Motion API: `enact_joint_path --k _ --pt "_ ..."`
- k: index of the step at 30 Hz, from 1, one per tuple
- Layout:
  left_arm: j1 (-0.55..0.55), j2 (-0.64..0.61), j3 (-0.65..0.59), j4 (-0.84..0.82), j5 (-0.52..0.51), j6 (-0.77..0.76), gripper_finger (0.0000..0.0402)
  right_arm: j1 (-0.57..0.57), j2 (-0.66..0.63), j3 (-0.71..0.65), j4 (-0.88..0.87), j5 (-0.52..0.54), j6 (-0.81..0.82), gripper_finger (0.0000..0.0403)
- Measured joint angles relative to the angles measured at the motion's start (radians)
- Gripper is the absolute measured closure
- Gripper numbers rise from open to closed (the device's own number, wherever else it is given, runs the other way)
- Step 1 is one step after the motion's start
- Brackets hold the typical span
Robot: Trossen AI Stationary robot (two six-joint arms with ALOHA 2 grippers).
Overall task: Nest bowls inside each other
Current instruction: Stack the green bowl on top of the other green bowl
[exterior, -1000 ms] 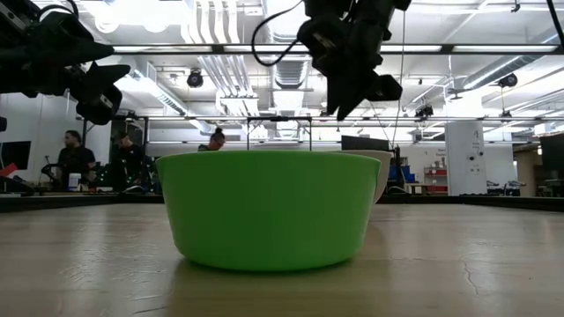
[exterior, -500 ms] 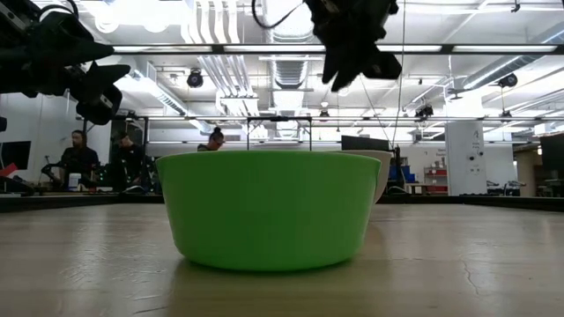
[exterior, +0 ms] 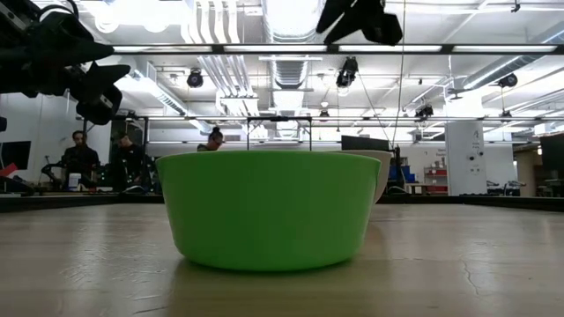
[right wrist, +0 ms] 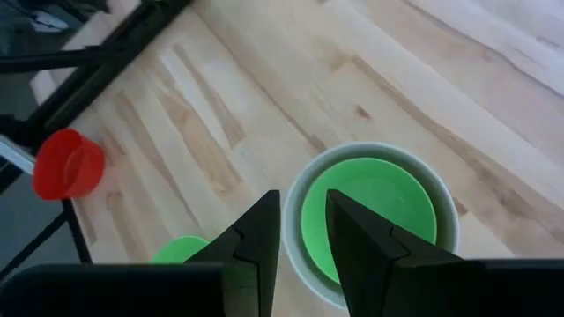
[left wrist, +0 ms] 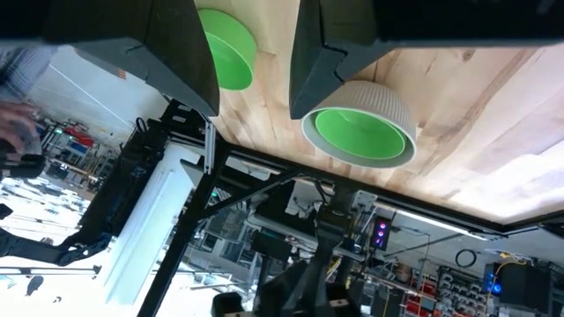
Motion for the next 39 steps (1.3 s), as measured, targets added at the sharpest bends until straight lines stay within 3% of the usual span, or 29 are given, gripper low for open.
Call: enact_joint_path --k 30,39 --pt "0.000 0.000 0.000 -0.001 0.000 0.000 0.0257 0.210 -0.016 -0.003 0.238 0.040 -0.208 0.0312" --pt "0.000 0.000 0.000 -0.001 0.000 0.000 0.0257 0.243 -0.082 -0.007 0.262 0.037 -0.245 0.0312"
